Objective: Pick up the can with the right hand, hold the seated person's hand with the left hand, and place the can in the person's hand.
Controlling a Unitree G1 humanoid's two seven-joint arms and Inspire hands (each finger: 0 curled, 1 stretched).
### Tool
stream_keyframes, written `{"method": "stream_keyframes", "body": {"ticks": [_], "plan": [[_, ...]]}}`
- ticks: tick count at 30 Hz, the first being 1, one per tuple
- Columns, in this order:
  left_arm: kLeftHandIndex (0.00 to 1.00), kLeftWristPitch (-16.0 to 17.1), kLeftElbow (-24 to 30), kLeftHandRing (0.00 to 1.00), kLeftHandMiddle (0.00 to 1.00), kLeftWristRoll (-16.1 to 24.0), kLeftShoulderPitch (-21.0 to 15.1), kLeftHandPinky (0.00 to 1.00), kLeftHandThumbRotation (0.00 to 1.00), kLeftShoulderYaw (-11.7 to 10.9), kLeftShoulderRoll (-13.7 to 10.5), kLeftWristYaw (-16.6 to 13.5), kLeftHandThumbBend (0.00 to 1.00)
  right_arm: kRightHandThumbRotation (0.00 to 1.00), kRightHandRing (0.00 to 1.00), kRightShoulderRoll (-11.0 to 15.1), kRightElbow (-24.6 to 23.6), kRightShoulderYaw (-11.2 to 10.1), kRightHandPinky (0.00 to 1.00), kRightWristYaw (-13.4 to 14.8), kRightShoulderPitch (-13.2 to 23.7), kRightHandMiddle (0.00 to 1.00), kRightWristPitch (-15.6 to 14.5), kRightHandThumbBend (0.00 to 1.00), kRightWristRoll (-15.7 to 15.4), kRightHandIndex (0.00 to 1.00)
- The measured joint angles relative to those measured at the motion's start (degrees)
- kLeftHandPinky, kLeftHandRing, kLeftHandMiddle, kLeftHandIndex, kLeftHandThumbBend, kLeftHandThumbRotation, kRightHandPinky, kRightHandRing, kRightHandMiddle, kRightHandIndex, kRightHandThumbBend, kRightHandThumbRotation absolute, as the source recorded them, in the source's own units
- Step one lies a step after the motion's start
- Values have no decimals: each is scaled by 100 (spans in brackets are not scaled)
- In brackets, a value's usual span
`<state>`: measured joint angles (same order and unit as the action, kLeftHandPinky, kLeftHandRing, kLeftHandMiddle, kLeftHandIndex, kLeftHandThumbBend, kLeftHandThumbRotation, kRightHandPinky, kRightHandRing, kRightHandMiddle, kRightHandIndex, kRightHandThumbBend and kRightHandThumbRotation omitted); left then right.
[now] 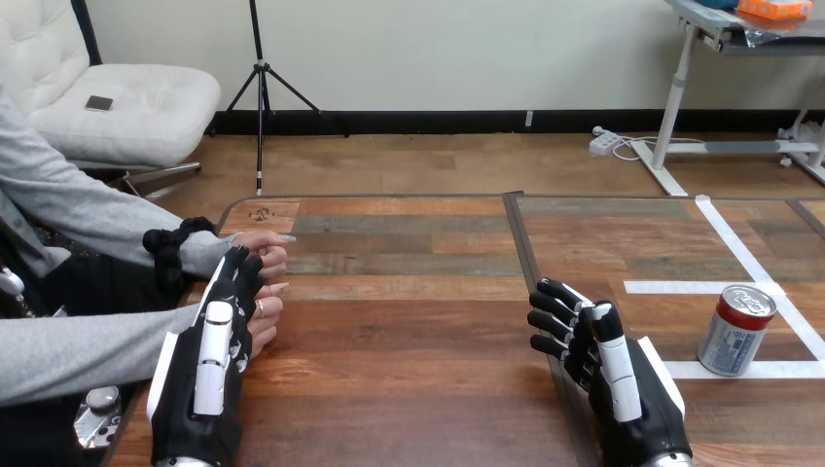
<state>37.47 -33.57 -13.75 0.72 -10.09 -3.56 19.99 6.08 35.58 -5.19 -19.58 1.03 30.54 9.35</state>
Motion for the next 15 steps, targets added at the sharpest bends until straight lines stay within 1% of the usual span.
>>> {"method": "stream_keyframes", "body": {"ticks": [15], "plan": [[95,0,-14,96,94,15,0,100,100,1,1,0,47,100,88,0,0,-6,85,-32,0,88,0,86,13,87]]}}
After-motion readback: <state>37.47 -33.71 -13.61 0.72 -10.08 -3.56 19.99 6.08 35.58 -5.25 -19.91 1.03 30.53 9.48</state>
